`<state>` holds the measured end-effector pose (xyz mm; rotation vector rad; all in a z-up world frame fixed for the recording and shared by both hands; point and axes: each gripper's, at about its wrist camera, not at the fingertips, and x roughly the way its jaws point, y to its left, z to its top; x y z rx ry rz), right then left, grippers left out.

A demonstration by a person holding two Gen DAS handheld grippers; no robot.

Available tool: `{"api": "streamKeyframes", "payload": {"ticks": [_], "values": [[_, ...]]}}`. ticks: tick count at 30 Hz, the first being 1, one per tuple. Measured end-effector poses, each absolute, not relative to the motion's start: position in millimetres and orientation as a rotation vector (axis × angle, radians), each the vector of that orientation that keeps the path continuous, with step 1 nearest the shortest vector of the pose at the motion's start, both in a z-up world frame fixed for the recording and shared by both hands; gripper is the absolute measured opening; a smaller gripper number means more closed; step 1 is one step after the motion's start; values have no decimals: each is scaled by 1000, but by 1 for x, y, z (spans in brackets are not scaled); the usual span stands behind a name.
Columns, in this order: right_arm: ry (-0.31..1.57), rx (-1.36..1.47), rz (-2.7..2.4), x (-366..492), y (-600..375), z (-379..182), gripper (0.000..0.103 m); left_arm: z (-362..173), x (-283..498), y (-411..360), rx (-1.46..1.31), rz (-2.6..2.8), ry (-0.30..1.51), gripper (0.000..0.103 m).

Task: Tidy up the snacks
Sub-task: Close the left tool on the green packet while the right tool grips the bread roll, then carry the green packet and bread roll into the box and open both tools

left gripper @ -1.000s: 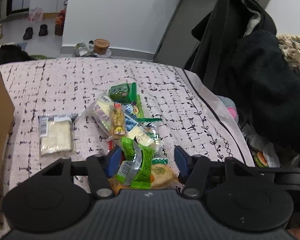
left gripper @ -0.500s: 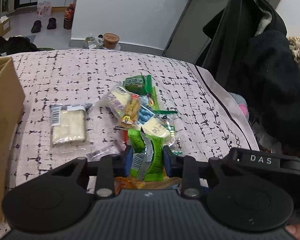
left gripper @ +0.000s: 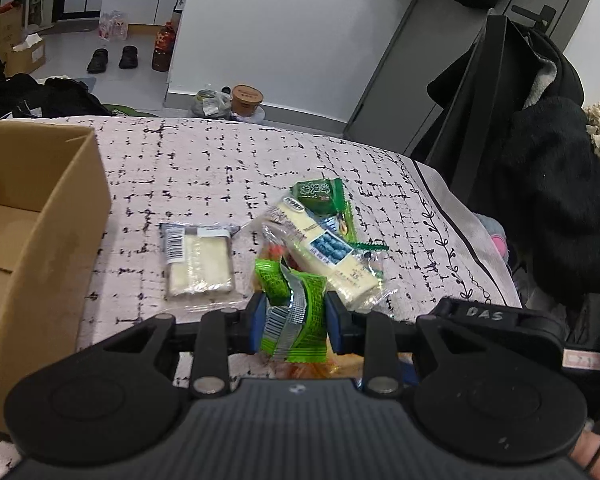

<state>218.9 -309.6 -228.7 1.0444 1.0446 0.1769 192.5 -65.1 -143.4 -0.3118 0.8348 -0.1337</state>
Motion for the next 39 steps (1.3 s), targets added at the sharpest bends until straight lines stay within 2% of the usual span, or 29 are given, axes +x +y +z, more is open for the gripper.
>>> {"api": "streamKeyframes", "payload": {"ticks": [5,39], "values": [[980,977,197,215,-302,-212,23,-138,181,-59,-314,-113,827,30],[739,517,617,221,-194,-96,22,-66,153,19,-334,41,715,30]]}}
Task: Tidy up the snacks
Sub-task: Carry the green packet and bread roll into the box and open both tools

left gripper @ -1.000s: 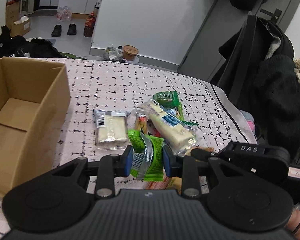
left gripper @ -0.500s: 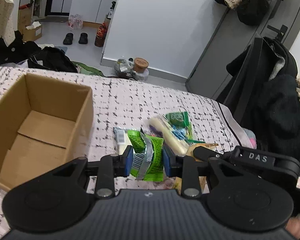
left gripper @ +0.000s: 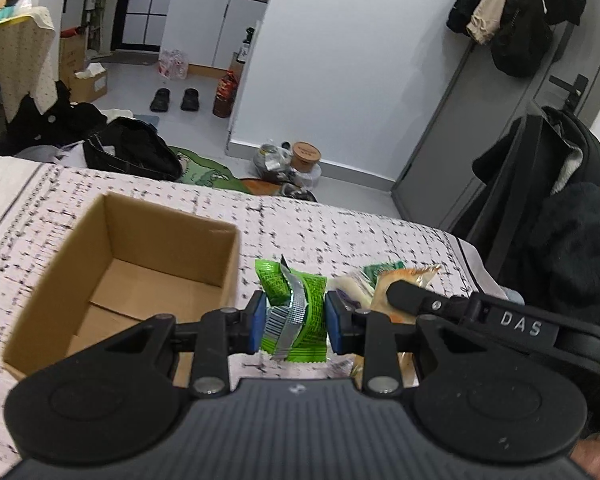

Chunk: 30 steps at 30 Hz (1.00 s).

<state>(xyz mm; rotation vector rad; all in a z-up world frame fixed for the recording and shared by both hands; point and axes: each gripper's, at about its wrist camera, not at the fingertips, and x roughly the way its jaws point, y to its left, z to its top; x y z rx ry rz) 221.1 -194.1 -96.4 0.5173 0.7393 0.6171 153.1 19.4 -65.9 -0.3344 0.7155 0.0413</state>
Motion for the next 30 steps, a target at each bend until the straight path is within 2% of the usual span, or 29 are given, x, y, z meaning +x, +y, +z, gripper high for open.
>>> {"api": "streamKeyframes", "payload": {"ticks": [20,30], "values": [[747,288,803,222,-110,-64,22,-65,126,98,-386,224,731,30],[814,223,819,226,-70,-76,23,-85,123,121,-430,284,779,30]]}}
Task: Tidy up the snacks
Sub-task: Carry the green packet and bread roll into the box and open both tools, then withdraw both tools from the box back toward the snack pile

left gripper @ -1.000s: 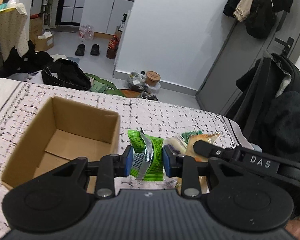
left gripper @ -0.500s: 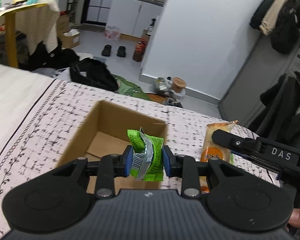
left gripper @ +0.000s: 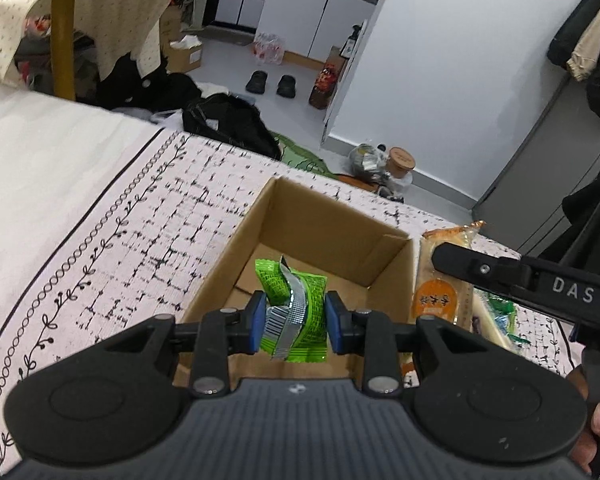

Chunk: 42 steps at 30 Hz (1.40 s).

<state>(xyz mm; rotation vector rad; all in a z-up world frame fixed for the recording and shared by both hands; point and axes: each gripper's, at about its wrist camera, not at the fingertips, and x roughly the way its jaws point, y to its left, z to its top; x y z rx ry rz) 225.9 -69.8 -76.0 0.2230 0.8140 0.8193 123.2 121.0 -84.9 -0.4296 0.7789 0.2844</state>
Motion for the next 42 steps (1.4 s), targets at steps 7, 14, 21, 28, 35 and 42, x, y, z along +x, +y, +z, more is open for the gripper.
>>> {"api": "streamKeyframes", "payload": {"ticks": [7,14,21,28,35,42], "values": [[852,263,819,219,-56,-96,23,-99,130,124,-428,286,834,31],[894,257,787,220,-48,-103,23,-91,124,126,-404,326,810,34],[901,248,788,218,-38,-105,28,-84,113,130,-415,359,796,46],[880,249,811,215,-55,-90,50,-84,108,131,-441,377,819,61],[791,205,776,215,-94,-63,82,-81,112,120,-448,336,826,78],[719,164,732,214,-132,-49,96,-73,116,99,-421,319,793,89]]}}
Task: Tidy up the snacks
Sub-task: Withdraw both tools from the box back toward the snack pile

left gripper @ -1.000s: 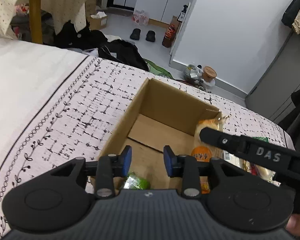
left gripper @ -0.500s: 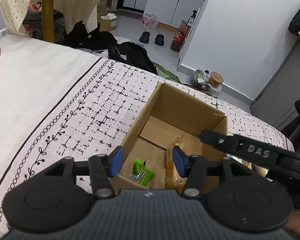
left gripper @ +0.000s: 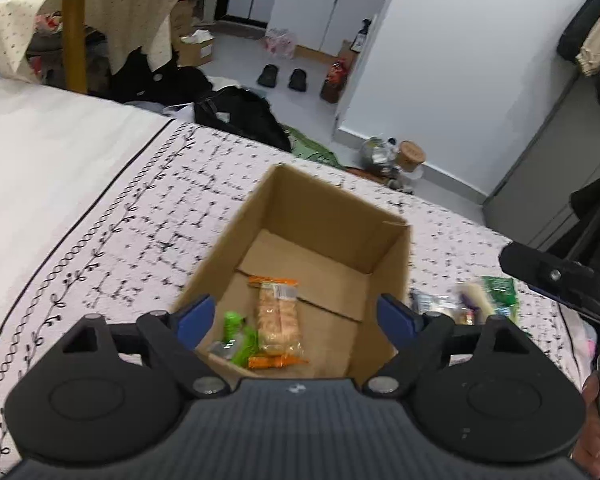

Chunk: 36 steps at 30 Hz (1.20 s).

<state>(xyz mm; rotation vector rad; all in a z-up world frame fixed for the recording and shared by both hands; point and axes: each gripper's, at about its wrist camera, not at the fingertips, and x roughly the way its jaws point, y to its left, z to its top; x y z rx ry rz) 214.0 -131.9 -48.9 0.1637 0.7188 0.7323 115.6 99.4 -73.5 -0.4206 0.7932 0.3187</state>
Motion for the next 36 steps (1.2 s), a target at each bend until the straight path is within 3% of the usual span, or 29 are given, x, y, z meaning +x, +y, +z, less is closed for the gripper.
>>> {"api": "streamKeyframes", "payload": {"ticks": [11,36], "values": [[736,175,702,205,-158,-58,102,-65,116,77,-408,321,746,90],[757,182,571,190,-245,-78,103,-61,124,1,-285,221,716,90]]}}
